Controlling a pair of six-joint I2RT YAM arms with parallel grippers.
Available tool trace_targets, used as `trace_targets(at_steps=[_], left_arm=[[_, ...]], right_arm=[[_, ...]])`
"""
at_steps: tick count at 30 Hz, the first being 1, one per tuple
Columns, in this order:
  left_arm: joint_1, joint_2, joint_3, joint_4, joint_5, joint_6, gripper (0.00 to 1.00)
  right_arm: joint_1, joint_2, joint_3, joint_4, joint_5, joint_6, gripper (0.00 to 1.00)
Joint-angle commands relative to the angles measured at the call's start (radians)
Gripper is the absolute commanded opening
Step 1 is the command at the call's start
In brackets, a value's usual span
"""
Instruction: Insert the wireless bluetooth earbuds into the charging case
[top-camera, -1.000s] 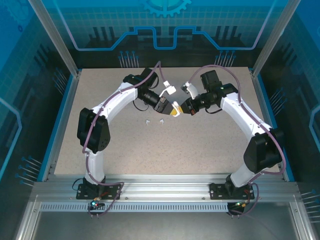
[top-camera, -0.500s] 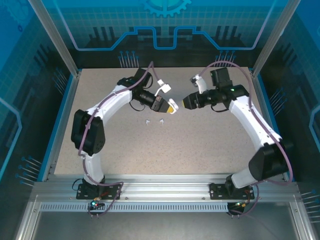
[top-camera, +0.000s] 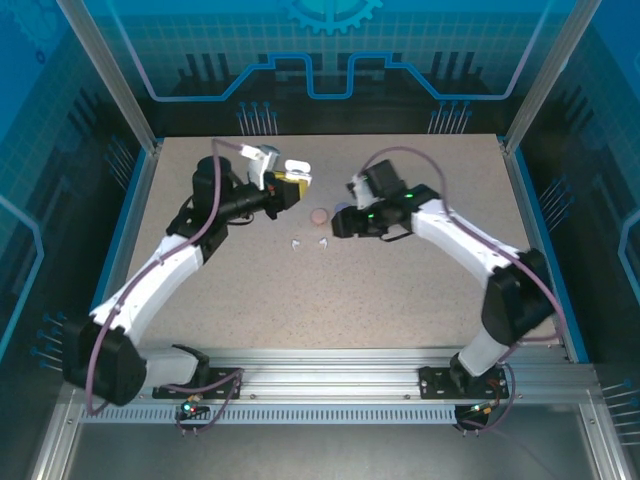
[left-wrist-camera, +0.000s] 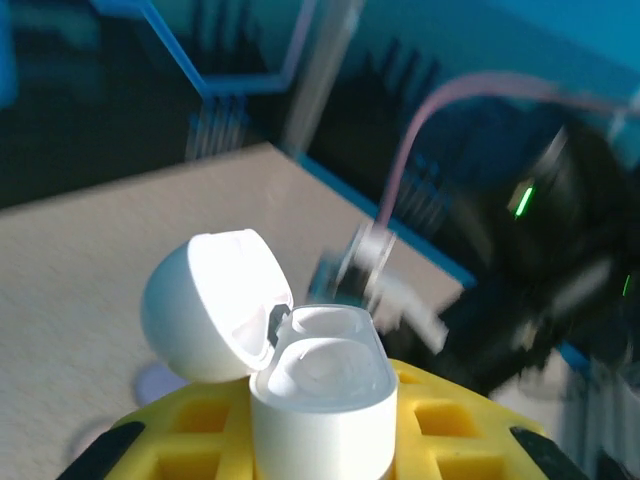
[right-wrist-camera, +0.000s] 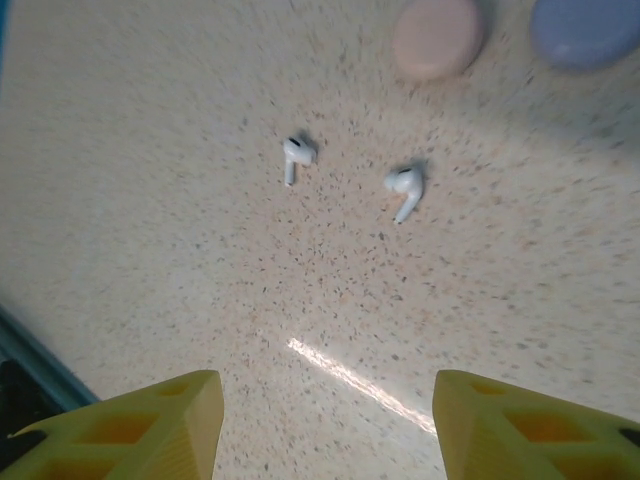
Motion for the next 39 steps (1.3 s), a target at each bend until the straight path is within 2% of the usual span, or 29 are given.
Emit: trace_targets(at_steps=[1,7,9,20,28,39], left_arm=[[-0.002,-0.098,-0.094,0.247,-0.264,-0.097,0.00],[-0.002,-0.200,-0.140,0.242,-0.437,-0.123,0.00],[-0.002,-0.215,-0.142,0.221,-0.474,-0.133,0.00],[-0.002,-0.257,-0.187,0.236,-0.484,-0.163,0.00],[-0.002,-0.284,-0.217,0.245,-0.488,-0.166,0.00],[-0.002,-0.291,-0.256,0.269,-0.493,-0.170,0.00]], right_arm=[[0.071,0.138,0.124,-0.052,0.155,0.179,0.58],[0.170,0.410,0.386,-0.205,0.320,0.340,0.57],[0.190,0.475,0.450,-0.236,0.342,0.387,0.56],[0.267,0.730,0.765,-0.406,0.483,0.551,0.54],[0.281,0.866,0.949,-0.455,0.503,0.560,0.52],[0.282,0.922,0.997,-0.458,0.502,0.580,0.46]])
